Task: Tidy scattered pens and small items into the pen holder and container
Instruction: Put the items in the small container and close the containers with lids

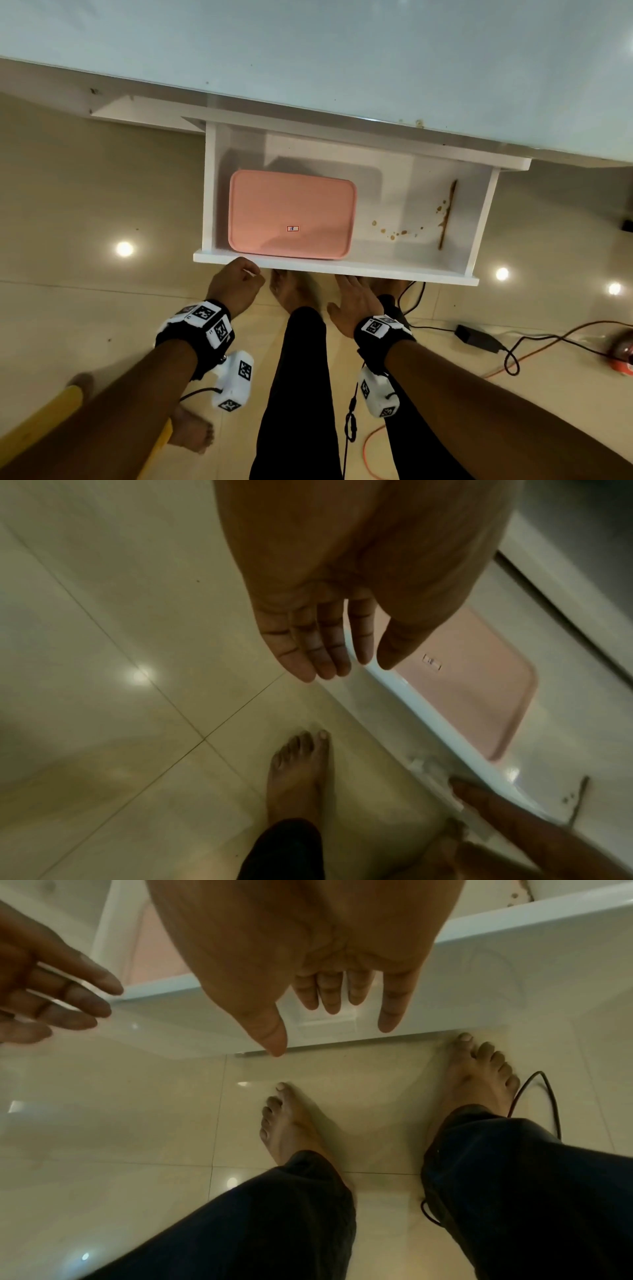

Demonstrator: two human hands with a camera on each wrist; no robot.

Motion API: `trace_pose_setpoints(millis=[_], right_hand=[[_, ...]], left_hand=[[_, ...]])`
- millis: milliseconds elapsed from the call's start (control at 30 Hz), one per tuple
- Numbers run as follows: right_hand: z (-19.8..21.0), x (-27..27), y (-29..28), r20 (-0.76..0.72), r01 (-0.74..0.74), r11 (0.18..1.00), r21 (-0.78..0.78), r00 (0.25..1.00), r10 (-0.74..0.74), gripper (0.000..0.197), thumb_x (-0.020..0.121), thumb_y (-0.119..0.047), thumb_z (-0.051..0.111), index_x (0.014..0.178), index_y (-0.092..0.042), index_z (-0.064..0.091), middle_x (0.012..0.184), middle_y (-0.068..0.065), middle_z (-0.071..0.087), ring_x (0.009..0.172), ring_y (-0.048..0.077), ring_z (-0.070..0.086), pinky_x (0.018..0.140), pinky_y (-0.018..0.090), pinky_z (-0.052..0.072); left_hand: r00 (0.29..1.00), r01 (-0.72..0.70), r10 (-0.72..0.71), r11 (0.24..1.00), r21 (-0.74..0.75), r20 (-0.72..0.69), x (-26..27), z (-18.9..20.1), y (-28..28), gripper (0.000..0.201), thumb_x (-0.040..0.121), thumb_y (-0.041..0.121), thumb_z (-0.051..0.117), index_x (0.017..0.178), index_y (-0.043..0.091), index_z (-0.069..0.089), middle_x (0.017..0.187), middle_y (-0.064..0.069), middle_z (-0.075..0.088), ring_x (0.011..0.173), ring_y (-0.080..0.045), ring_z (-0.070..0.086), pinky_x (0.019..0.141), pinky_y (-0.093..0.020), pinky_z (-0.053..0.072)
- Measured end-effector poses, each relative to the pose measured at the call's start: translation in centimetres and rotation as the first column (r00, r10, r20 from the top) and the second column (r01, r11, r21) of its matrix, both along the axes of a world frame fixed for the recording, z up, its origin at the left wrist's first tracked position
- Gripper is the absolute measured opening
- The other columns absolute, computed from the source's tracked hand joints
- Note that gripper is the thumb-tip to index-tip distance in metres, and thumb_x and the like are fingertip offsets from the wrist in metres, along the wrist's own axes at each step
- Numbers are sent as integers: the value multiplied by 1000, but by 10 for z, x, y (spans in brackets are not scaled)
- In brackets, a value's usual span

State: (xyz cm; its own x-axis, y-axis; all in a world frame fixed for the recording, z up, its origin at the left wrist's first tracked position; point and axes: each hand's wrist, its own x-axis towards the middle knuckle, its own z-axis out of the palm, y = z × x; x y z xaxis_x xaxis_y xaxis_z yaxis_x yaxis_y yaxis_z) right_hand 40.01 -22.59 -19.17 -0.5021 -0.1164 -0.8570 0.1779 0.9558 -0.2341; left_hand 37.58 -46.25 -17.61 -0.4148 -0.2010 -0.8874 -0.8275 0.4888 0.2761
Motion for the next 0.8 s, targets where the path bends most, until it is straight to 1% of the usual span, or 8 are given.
trace_pose_setpoints(millis=[133,233,367,467,567,667,733,800], right_hand=[[-5,-12,-2,-19,98,995,19,995,-97,65,86,-37,56,145,-22,34,147,1,44,134,26,40,107,41,40],[-8,-31,3,-64,71,997,0,995,-71,63,88,-38,54,146,-21,35,147,3,44,136,25,37,110,38,35],[-15,-71,10,-151,12,1000,-8,988,-13,66,89,-37,57,148,-24,32,150,2,41,137,26,36,108,41,38],[-24,-105,12,-179,31,999,-14,983,-33,70,86,-39,60,148,-29,29,152,-1,35,140,24,31,107,46,40],[-35,-137,10,-164,26,1000,9,986,-24,82,86,-43,59,154,-22,17,160,-2,17,148,23,13,115,45,30],[-40,-168,10,-161,7,1000,30,987,-2,86,88,-43,60,155,-18,11,162,-5,6,150,24,-1,116,47,28],[-42,-190,9,-174,1,1000,20,985,3,86,89,-41,60,155,-18,10,162,-3,4,150,25,-2,115,47,28],[-43,-208,9,-181,3,1000,24,984,1,85,89,-43,59,155,-16,11,162,2,8,150,27,2,116,46,26]], left_hand=[[984,65,-72,997,-46,-165,9,-9,5,22,86,15,64,108,15,62,109,-4,63,103,-24,59,90,-35,47],[955,127,-140,990,-67,-262,0,-13,6,31,87,14,63,118,13,64,126,-7,61,120,-26,53,106,-40,40],[891,264,-285,959,-107,-353,-22,-16,8,54,89,16,62,140,9,48,145,-11,47,134,-30,42,114,-41,31],[896,248,-274,962,-116,-350,-50,-20,10,61,91,18,61,147,12,38,150,-10,41,137,-29,37,115,-37,28],[931,71,-85,996,-52,-355,-84,-19,12,48,90,18,62,137,16,51,135,-7,55,119,-26,55,102,-37,44],[944,-100,105,994,32,-314,-111,-17,14,22,86,18,61,106,26,67,101,-1,70,90,-23,67,87,-40,55],[935,-147,166,986,83,-313,-122,-13,15,17,84,16,59,93,26,68,88,-1,72,85,-21,69,83,-43,57],[930,-131,151,988,80,-336,-128,-9,17,16,85,12,59,90,24,68,83,0,72,82,-20,69,81,-40,56]])
